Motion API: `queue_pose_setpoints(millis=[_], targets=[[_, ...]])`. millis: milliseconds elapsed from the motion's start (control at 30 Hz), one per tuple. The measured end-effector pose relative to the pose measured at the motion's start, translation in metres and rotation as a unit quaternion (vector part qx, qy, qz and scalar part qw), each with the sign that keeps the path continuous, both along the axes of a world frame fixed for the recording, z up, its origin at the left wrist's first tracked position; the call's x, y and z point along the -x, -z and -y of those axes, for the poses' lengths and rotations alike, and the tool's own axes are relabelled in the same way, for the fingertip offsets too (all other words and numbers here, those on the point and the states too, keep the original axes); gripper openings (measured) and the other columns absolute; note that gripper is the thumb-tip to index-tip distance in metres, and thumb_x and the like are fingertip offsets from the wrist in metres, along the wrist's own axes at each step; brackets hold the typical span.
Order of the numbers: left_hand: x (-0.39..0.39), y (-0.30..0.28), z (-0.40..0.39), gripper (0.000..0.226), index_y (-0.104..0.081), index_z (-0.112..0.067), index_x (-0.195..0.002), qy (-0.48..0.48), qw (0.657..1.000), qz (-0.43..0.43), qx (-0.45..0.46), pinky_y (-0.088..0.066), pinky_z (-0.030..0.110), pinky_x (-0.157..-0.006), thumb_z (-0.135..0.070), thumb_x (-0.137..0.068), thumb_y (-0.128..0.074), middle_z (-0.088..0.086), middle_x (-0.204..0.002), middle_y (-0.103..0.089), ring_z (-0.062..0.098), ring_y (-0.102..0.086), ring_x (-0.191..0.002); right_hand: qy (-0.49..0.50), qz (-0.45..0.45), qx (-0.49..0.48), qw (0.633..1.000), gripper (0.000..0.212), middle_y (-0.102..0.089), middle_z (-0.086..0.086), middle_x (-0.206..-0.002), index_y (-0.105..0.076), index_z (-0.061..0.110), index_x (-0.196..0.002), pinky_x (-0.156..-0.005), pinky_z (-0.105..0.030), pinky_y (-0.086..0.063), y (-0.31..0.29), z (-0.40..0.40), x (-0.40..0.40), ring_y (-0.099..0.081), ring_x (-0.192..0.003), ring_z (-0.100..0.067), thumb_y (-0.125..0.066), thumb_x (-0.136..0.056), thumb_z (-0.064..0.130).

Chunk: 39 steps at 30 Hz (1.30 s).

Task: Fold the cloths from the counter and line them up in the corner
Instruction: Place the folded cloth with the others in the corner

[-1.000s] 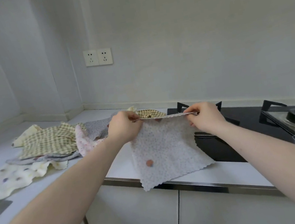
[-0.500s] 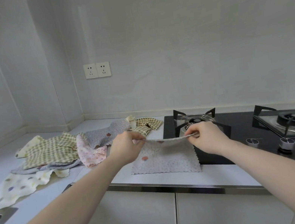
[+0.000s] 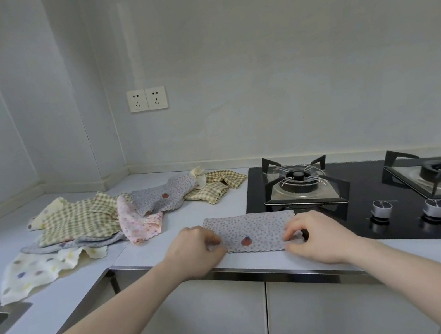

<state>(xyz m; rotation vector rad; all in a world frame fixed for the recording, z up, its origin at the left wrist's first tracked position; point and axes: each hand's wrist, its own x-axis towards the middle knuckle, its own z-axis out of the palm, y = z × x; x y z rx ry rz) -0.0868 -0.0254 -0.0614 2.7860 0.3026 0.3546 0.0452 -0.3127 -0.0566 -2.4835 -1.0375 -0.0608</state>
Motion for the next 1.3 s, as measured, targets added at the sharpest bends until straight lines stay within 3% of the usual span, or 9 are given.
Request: queue_pose_setpoints(millis=[100,200,400,500,600,767,900,1000,1300], targets=[[-0.002,-0.004,-0.006,0.043,-0.076,-0.037,-0.107,-0.022,0.999,-0.023,0.0,-0.051,0.036,-0.097,-0.057,-0.082,-0.047,-0.009,-0.115,-0.069,0.02,-0.057,-0.114,0.006,0.002,-0.021,1.0,0.019,-0.068,0.028,-0.102,-0.078,0.043,-0.09,-0.092,-0.028,-0.047,-0.003,0.0,0.001,-0.051,-0.111,0.001,-0.068,-0.082,0.056],[-0.015,-0.013,-0.017,0.041,-0.074,-0.034,-0.108,-0.047,0.998,-0.008,0.047,-0.05,0.038,-0.097,-0.056,-0.085,-0.048,-0.003,-0.124,-0.066,0.022,-0.057,-0.116,0.048,0.01,-0.055,0.997,0.016,-0.067,0.023,-0.107,-0.077,0.038,-0.099,-0.091,-0.029,-0.046,-0.011,-0.006,-0.006,-0.052,-0.111,-0.003,-0.067,-0.09,0.047],[-0.052,-0.001,-0.038,0.045,-0.062,-0.026,-0.135,-0.055,0.996,-0.015,0.073,-0.041,0.037,-0.111,-0.046,-0.096,-0.055,0.003,-0.146,-0.053,0.025,-0.05,-0.133,0.144,-0.058,-0.06,0.986,0.051,-0.065,0.004,-0.134,-0.059,0.023,-0.138,-0.105,-0.035,-0.048,-0.01,-0.022,-0.03,-0.06,-0.123,-0.016,-0.069,-0.092,0.042],[-0.058,0.015,-0.044,0.05,-0.058,-0.025,-0.142,-0.06,0.997,-0.019,0.036,-0.037,0.038,-0.115,-0.048,-0.098,-0.053,0.002,-0.15,-0.052,0.026,-0.046,-0.137,0.17,-0.086,-0.031,0.981,0.058,-0.067,0.001,-0.131,-0.053,0.02,-0.145,-0.099,-0.031,-0.048,-0.012,-0.027,-0.036,-0.062,-0.119,-0.018,-0.065,-0.095,0.044],[-0.06,0.025,-0.048,0.048,-0.06,-0.028,-0.14,-0.059,0.998,0.017,0.024,-0.034,0.036,-0.115,-0.05,-0.098,-0.053,-0.004,-0.15,-0.053,0.023,-0.046,-0.138,0.185,-0.101,-0.022,0.977,0.048,-0.069,0.006,-0.103,-0.061,0.019,-0.136,-0.084,-0.028,-0.048,-0.014,-0.029,-0.045,-0.063,-0.099,-0.013,-0.065,-0.095,0.043],[-0.063,0.03,-0.052,0.043,-0.064,-0.027,-0.134,-0.046,0.996,0.046,0.057,-0.035,0.033,-0.112,-0.046,-0.096,-0.059,-0.005,-0.146,-0.056,0.021,-0.048,-0.135,0.191,-0.159,-0.029,0.968,0.017,-0.071,0.003,-0.097,-0.072,0.019,-0.093,-0.07,-0.027,-0.047,-0.017,-0.035,-0.057,-0.063,-0.086,-0.01,-0.077,-0.086,0.034],[-0.064,0.03,-0.054,0.04,-0.065,-0.027,-0.13,-0.045,0.994,0.058,0.08,-0.037,0.032,-0.109,-0.043,-0.093,-0.062,-0.004,-0.141,-0.059,0.02,-0.05,-0.132,0.196,-0.224,-0.122,0.947,0.018,-0.068,0.0,-0.086,-0.07,0.009,-0.09,-0.066,-0.027,-0.045,-0.028,-0.042,-0.061,-0.059,-0.077,-0.014,-0.074,-0.087,0.026],[-0.065,0.031,-0.056,0.039,-0.066,-0.027,-0.128,-0.044,0.993,0.059,0.091,-0.038,0.032,-0.107,-0.041,-0.092,-0.062,-0.005,-0.139,-0.061,0.02,-0.051,-0.13,0.184,-0.267,-0.176,0.929,0.014,-0.063,-0.004,-0.082,-0.063,0.014,-0.086,-0.06,-0.026,-0.049,-0.044,-0.055,-0.06,-0.058,-0.073,-0.016,-0.073,-0.087,0.024],[-0.064,0.028,-0.056,0.031,-0.072,-0.025,-0.12,-0.051,0.984,0.081,0.153,-0.043,0.029,-0.1,-0.026,-0.096,-0.053,-0.004,-0.13,-0.068,0.018,-0.057,-0.122,0.108,-0.347,-0.214,0.907,0.012,-0.069,-0.008,-0.082,-0.063,0.011,-0.095,-0.062,-0.03,-0.06,-0.068,-0.133,-0.037,-0.069,-0.063,-0.017,-0.073,-0.089,0.013]])
